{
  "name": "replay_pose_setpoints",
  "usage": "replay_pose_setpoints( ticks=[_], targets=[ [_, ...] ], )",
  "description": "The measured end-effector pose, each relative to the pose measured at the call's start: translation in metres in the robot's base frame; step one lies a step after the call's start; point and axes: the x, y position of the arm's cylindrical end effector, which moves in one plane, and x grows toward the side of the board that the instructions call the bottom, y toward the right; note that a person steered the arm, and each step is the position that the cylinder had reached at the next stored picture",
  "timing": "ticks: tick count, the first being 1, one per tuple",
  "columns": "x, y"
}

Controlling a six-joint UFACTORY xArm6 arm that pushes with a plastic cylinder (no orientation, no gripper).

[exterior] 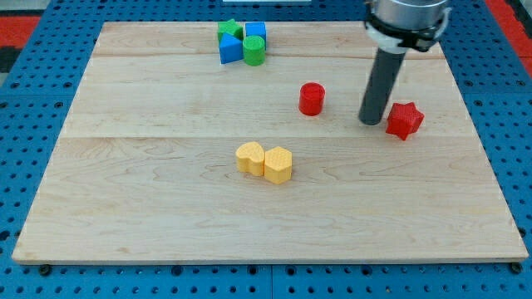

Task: Move your arm to the center

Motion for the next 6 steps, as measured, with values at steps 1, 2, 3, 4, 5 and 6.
replay_pose_setpoints(
  ticks=[1, 2, 3, 4, 5, 6],
  targets=[
    [0.01, -0.059],
    [0.01, -0.101],
    [-0.004, -0.146],
    [-0.022, -0.157],
    [-0.031, -0.152],
    [-0.032, -0.097]
  ],
)
